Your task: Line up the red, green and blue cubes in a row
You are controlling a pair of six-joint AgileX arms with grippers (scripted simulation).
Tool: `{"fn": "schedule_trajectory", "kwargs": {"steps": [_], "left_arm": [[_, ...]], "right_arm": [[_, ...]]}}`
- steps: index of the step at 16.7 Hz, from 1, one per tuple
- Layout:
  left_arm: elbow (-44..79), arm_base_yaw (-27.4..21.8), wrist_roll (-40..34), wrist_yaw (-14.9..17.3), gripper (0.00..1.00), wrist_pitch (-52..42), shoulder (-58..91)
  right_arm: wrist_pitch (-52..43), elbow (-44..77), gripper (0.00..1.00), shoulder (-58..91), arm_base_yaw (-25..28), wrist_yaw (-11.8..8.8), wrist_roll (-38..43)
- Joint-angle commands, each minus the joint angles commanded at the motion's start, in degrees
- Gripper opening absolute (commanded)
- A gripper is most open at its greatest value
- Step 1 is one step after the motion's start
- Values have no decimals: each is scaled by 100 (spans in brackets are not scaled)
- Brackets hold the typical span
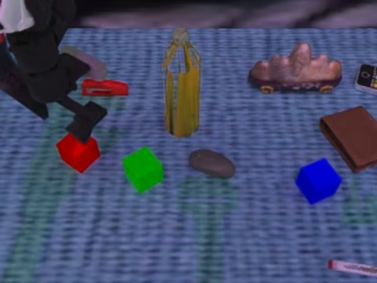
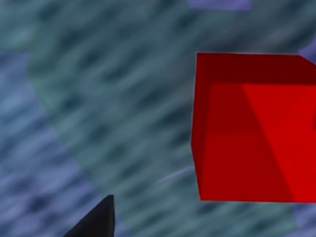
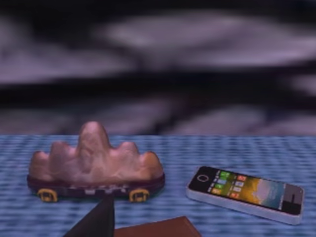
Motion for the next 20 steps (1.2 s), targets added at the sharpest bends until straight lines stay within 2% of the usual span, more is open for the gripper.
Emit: {"fn": "schedule_trajectory", "kwargs": {"steps": [8, 13, 20], "left_arm": [[-885, -19, 18, 7, 100, 1557, 637], [-979, -20, 20, 8, 100, 1697, 721], [-979, -20, 20, 8, 47, 1697, 721]], "right_arm": [[0, 0, 100, 0, 0, 0, 0], [0, 0, 100, 0, 0, 0, 0], [0, 0, 100, 0, 0, 0, 0]]}}
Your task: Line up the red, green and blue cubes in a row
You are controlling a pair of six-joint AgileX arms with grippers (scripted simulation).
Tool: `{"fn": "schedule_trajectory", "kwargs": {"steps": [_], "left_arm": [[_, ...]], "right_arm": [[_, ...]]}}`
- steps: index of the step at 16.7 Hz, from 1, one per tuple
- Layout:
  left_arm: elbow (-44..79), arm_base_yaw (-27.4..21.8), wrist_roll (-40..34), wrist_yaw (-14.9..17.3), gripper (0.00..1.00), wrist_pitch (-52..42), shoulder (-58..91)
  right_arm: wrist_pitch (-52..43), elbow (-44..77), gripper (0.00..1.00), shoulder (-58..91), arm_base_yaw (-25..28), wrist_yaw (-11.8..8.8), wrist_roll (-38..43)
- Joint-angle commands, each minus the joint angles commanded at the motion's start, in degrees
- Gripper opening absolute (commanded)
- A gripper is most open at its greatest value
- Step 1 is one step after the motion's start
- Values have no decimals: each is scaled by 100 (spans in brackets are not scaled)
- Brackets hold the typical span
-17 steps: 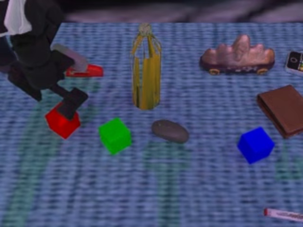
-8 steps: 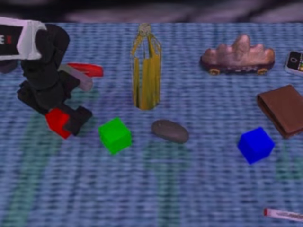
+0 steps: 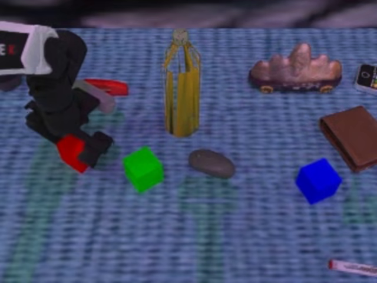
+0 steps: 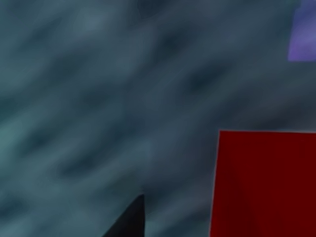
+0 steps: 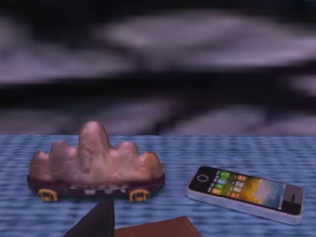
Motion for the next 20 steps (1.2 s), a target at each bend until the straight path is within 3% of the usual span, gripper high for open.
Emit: {"fn": "schedule_trajectory", "kwargs": {"steps": [6, 16, 20], "left_arm": [[0, 0, 0, 0, 2, 0, 0], [52, 4, -30, 54, 0, -92, -160], [438, 80, -59, 51, 0, -760, -398]], "right_arm": [[0, 0, 100, 0, 0, 0, 0], [0, 0, 100, 0, 0, 0, 0], [0, 0, 100, 0, 0, 0, 0]]}}
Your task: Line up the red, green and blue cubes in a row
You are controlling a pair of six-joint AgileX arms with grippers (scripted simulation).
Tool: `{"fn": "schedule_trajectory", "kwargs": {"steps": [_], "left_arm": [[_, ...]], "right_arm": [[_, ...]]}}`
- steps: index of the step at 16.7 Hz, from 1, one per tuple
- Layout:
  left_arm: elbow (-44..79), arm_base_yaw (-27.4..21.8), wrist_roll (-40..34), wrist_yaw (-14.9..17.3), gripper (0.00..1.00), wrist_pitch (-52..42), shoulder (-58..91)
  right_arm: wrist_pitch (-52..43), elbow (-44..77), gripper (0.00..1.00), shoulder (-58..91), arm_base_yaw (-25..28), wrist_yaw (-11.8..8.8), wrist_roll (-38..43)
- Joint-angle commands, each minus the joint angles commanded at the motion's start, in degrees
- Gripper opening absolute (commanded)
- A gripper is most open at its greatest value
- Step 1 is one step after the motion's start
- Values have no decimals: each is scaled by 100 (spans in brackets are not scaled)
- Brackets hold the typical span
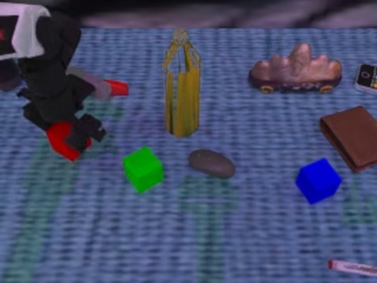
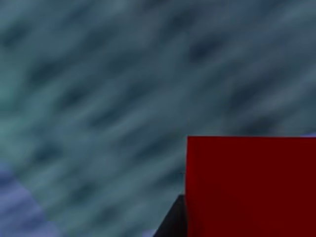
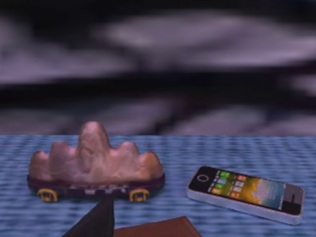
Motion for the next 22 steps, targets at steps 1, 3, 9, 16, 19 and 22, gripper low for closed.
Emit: {"fn": "schedule_trajectory", "kwargs": {"steps": [1, 3, 9, 16, 19, 22], "left_arm": [[124, 9, 6, -1, 0, -247, -89], [327, 24, 15, -2, 0, -576, -250], [376, -8, 13, -6, 0, -648, -291], [-84, -802, -1660, -47, 0, -627, -683], [-527, -1402, -3070, -72, 0, -601, -1029], [-988, -2045, -4595, -94, 0, -574, -1391]], "right_arm": [[0, 0, 100, 0, 0, 0, 0], [0, 0, 100, 0, 0, 0, 0], [0, 0, 100, 0, 0, 0, 0], [0, 0, 100, 0, 0, 0, 0], [0, 0, 100, 0, 0, 0, 0], [0, 0, 100, 0, 0, 0, 0]]}}
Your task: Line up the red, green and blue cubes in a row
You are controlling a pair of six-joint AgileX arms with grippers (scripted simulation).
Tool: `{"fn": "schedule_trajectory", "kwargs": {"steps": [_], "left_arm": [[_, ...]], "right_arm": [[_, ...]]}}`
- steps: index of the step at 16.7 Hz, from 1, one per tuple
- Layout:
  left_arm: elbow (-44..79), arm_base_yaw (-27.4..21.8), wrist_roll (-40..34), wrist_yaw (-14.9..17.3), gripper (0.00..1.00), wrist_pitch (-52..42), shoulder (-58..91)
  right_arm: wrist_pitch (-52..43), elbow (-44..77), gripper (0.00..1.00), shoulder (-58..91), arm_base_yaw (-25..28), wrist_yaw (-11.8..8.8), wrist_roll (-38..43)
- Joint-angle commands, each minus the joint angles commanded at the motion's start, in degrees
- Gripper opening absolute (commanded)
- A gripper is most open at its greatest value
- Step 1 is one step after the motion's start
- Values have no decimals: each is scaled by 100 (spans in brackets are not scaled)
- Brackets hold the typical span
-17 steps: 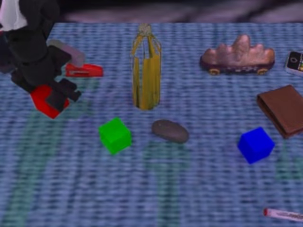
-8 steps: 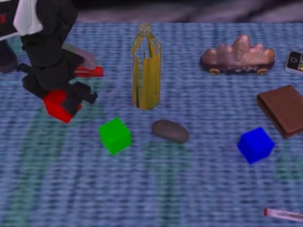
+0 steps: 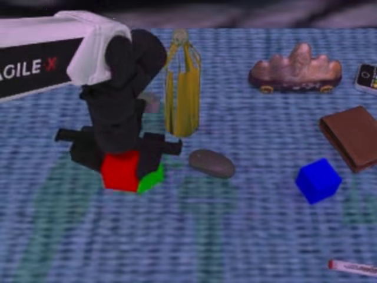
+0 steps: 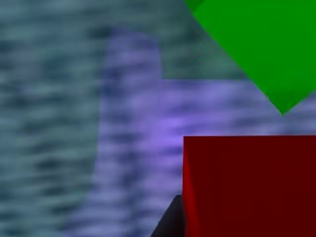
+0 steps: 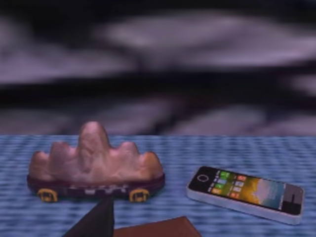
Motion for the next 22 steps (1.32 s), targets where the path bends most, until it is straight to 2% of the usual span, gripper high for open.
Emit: {"fn": "schedule_trajectory", "kwargs": {"steps": [4, 7, 14, 22], "left_arm": [[-514, -709, -1502, -37, 0, 94, -490], [-724, -979, -1990, -61, 0, 165, -733], [-790, -968, -2012, -61, 0, 260, -695], [-1614, -968, -1987, -59, 0, 1696, -109]], "right_arm": [[0, 0, 100, 0, 0, 0, 0], [0, 0, 100, 0, 0, 0, 0], [0, 0, 100, 0, 0, 0, 0], [0, 0, 100, 0, 0, 0, 0]]}}
